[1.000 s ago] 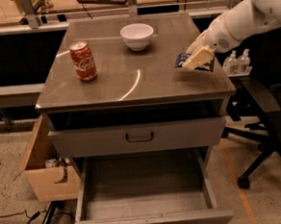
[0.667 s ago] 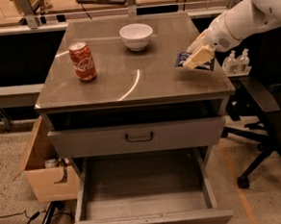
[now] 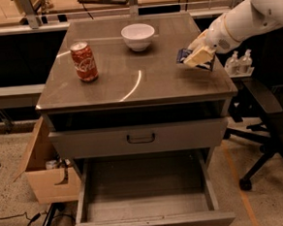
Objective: Pick rxbar blueberry from middle drawer and place on counter
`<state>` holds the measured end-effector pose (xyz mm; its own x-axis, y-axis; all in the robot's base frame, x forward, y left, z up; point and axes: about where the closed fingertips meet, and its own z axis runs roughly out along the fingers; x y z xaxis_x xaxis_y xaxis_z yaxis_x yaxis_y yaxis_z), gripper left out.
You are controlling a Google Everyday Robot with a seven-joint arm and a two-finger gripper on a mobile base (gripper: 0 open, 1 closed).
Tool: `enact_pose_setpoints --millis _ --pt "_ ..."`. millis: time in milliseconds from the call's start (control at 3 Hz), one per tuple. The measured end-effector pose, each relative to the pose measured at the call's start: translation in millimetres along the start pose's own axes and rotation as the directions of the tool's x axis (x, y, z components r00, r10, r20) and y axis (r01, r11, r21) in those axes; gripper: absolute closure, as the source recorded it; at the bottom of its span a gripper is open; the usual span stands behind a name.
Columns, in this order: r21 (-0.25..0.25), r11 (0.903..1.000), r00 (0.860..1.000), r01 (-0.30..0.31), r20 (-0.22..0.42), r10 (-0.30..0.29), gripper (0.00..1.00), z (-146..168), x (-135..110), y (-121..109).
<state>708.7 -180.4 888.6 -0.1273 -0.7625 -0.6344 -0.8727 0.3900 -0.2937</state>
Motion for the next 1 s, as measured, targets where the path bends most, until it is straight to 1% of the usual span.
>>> enact_pose_setpoints --millis 333,667,1000 --pt "-0.006 1.0000 1.000 0.000 0.000 0.000 0.13 3.5 -0.3 1.2" --pt "-0.013 0.9999 1.000 0.001 0.000 -0.001 0.00 7.8 -0.6 2.7" --pt "-0.013 0.9999 1.000 0.001 0.000 -0.001 0.00 7.9 -0.7 2.7"
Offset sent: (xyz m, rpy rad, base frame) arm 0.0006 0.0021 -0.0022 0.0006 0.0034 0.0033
